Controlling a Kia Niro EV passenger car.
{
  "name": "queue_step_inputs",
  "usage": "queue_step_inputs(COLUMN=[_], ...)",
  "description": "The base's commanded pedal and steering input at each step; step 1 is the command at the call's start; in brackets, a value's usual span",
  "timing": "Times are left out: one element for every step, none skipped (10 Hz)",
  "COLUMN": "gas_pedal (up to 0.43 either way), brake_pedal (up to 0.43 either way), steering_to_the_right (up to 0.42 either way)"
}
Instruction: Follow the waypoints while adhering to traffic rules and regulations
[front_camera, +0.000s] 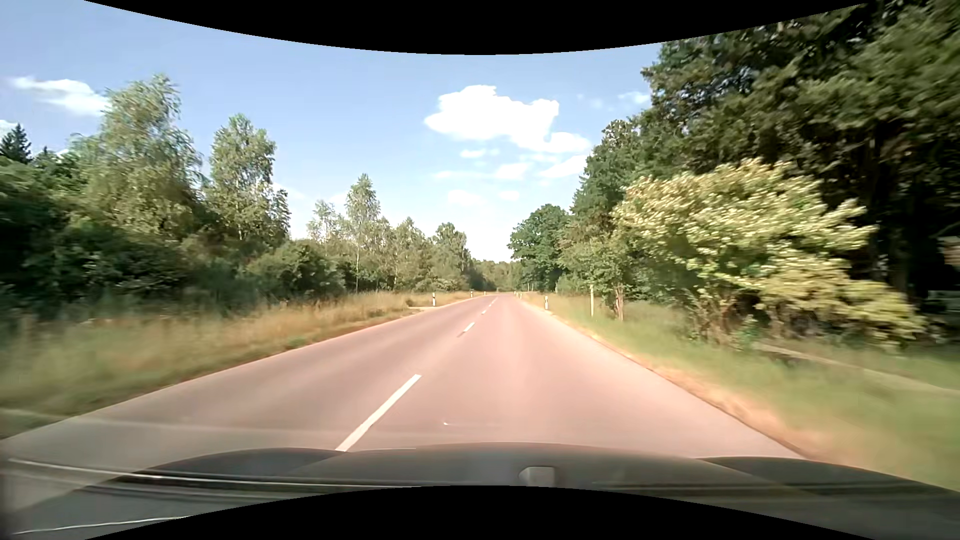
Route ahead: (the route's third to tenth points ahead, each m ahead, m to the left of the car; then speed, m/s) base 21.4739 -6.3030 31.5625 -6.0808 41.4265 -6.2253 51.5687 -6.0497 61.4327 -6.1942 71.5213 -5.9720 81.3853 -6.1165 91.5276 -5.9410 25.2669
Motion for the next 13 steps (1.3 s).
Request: queue_step_inputs(gas_pedal=[0.138, 0.130, 0.118, 0.118, 0.118, 0.118, 0.118, 0.118, 0.118, 0.118, 0.118, 0.118, 0.118], brake_pedal=[0.006, 0.006, 0.006, 0.006, 0.006, 0.006, 0.006, 0.006, 0.006, 0.006, 0.006, 0.006, 0.006], steering_to_the_right=[-0.006, -0.005, -0.005, -0.004, -0.002, 0.000, 0.005, 0.004, 0.004, 0.003, 0.000, 0.000, 0.000])
